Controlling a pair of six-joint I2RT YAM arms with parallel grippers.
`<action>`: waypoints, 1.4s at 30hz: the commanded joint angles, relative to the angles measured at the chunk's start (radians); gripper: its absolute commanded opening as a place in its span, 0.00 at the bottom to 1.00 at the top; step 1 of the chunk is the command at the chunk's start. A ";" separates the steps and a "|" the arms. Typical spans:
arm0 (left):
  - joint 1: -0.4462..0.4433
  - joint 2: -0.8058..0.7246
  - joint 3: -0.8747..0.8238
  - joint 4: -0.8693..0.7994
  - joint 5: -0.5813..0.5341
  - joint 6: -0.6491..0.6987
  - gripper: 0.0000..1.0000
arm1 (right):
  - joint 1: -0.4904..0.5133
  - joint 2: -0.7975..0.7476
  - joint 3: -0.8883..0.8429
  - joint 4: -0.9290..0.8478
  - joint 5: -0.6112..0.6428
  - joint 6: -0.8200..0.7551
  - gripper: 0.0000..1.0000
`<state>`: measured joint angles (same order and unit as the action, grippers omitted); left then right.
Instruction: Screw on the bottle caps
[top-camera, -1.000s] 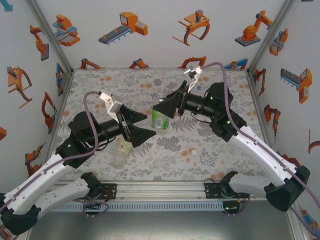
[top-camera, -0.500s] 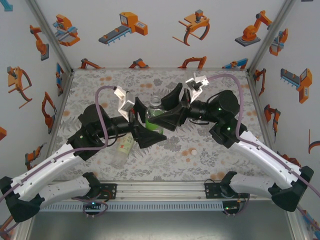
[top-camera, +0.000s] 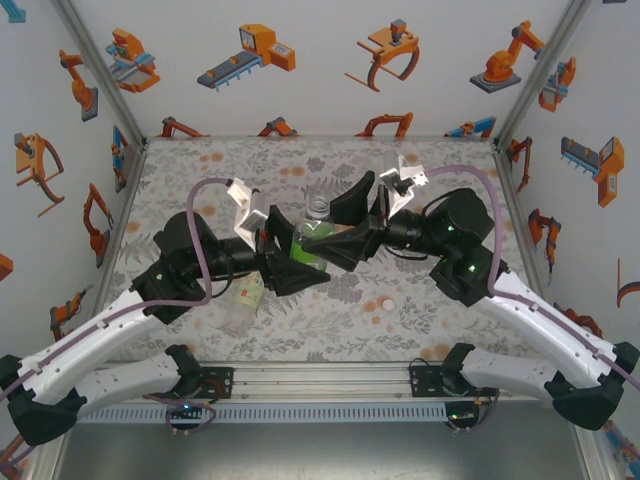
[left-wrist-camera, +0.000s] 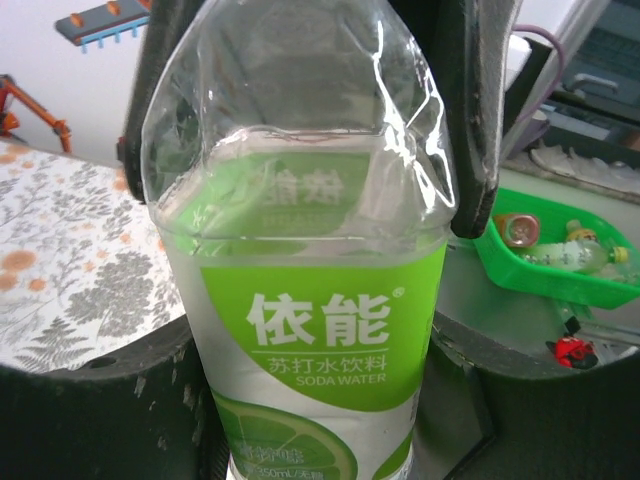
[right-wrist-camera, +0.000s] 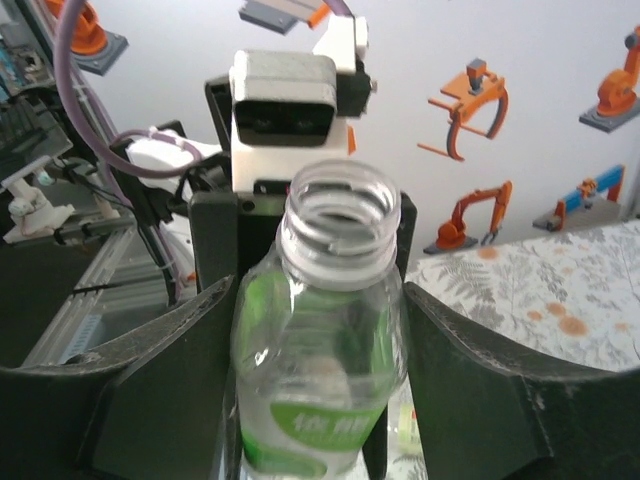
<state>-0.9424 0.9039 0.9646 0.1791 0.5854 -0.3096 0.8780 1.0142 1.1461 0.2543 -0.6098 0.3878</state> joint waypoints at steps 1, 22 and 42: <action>0.009 -0.067 0.011 -0.046 -0.078 0.062 0.36 | 0.001 -0.049 0.050 -0.151 0.037 -0.056 0.62; 0.038 -0.204 -0.082 -0.340 -0.398 0.071 0.00 | 0.001 -0.057 -0.046 -0.943 0.739 0.190 0.55; 0.039 -0.183 -0.100 -0.322 -0.400 0.020 0.00 | 0.026 0.169 -0.348 -0.870 0.785 0.562 0.41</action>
<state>-0.9089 0.7193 0.8711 -0.1722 0.1890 -0.2657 0.8875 1.1564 0.8059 -0.6628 0.1543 0.8906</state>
